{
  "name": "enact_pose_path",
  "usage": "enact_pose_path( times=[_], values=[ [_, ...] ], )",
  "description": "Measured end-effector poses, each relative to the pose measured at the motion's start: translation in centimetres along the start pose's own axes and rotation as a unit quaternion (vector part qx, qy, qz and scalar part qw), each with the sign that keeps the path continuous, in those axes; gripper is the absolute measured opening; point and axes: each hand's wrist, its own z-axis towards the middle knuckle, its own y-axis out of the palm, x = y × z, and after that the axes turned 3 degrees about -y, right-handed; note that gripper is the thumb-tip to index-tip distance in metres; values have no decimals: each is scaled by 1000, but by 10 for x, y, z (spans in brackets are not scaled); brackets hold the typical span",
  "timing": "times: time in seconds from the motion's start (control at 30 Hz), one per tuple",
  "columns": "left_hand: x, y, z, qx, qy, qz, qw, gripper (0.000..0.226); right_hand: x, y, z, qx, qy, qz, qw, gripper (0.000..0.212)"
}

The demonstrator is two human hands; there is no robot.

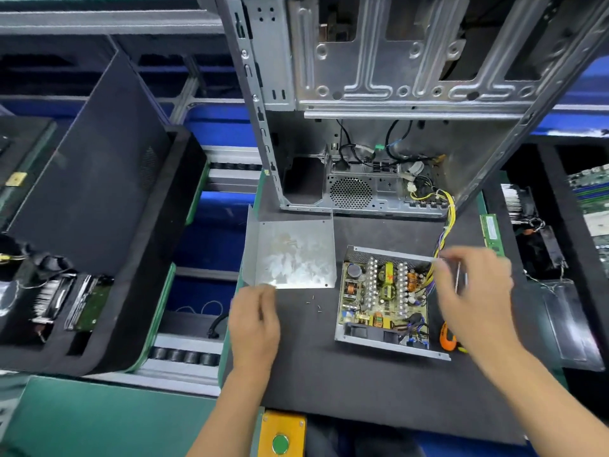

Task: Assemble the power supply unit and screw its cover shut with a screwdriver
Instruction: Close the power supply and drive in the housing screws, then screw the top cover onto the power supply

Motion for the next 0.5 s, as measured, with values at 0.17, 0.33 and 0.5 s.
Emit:
enact_pose_path(
  times=[0.17,0.33,0.5],
  values=[
    [12,-19,54,68,-261,-114,956,41,-95,53,52,-152,-132,-123,972,34],
    [25,-19,100,-193,-384,-84,899,80,-132,95,77,-274,-34,-227,934,37],
    [36,-36,97,-142,-386,-140,901,88,-140,87,67,-201,46,-10,978,44]
  ],
)
